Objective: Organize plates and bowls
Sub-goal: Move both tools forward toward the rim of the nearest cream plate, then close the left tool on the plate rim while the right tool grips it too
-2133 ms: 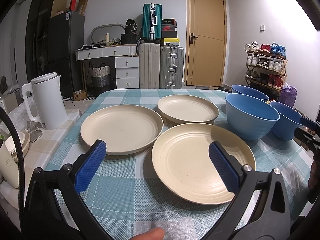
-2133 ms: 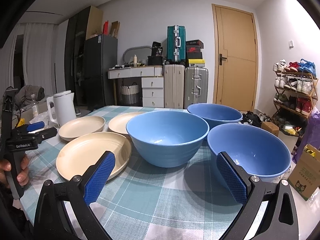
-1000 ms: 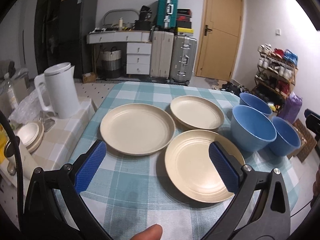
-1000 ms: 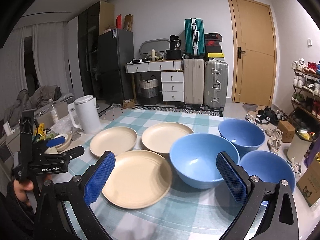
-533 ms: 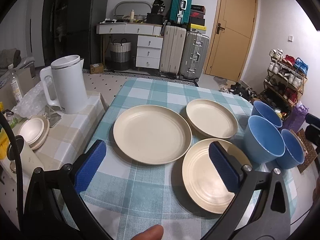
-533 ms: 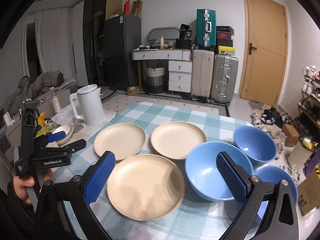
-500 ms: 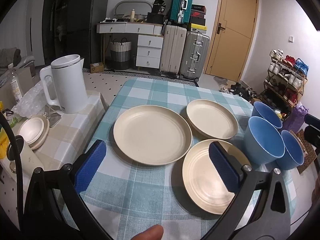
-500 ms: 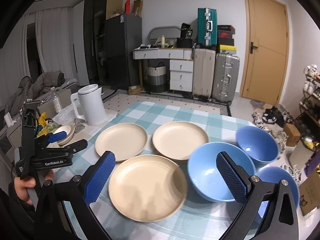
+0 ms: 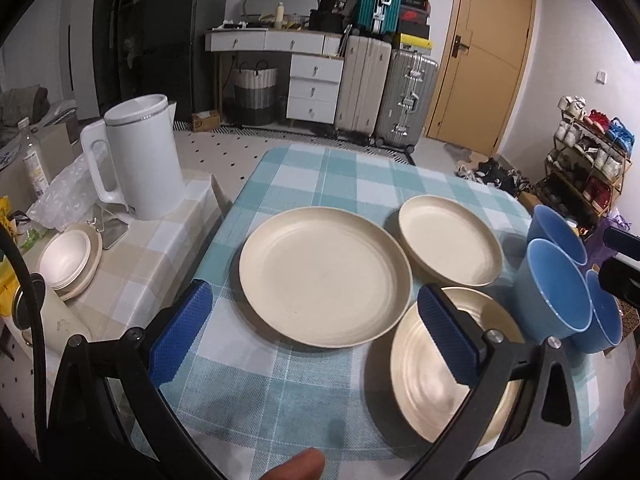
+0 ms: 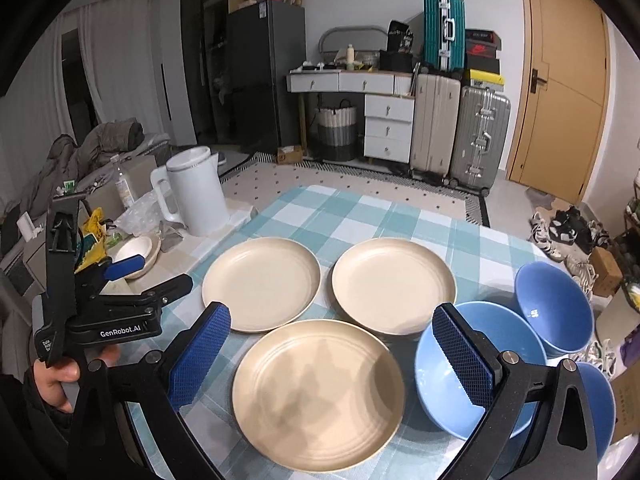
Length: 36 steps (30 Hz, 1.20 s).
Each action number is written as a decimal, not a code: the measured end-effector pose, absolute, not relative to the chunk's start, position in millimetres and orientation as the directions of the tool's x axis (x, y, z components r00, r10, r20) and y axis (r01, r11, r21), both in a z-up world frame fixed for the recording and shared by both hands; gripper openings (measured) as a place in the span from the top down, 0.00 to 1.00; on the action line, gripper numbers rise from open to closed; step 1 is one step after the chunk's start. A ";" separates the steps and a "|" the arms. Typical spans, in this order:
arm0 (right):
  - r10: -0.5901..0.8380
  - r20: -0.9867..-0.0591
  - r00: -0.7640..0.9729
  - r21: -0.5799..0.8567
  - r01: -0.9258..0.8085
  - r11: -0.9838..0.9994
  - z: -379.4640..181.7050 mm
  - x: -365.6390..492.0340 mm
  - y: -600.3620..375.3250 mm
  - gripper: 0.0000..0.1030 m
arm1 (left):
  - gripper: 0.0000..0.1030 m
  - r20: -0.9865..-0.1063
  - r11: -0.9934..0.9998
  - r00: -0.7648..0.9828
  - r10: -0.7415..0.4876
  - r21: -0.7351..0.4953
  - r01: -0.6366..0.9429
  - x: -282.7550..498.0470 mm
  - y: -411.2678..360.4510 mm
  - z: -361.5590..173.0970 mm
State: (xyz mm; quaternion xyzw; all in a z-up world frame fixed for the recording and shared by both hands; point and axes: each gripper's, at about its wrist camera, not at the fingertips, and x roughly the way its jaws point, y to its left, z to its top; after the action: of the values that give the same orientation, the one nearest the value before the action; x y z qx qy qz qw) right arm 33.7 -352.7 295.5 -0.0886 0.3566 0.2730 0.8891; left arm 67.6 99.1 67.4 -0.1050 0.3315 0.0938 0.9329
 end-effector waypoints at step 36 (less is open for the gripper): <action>0.456 -0.798 0.393 0.171 -0.579 0.797 152.7 139.2 -271.1 0.07 | 0.02 -0.789 0.903 0.602 0.123 -0.164 -0.398 139.8 167.6 -34.2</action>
State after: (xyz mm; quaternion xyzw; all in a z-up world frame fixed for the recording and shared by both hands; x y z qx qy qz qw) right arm 139.2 -271.1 152.7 -0.0671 0.4549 0.3111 0.8317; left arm 139.8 167.6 -34.2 -0.1636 0.4207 0.1478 0.8800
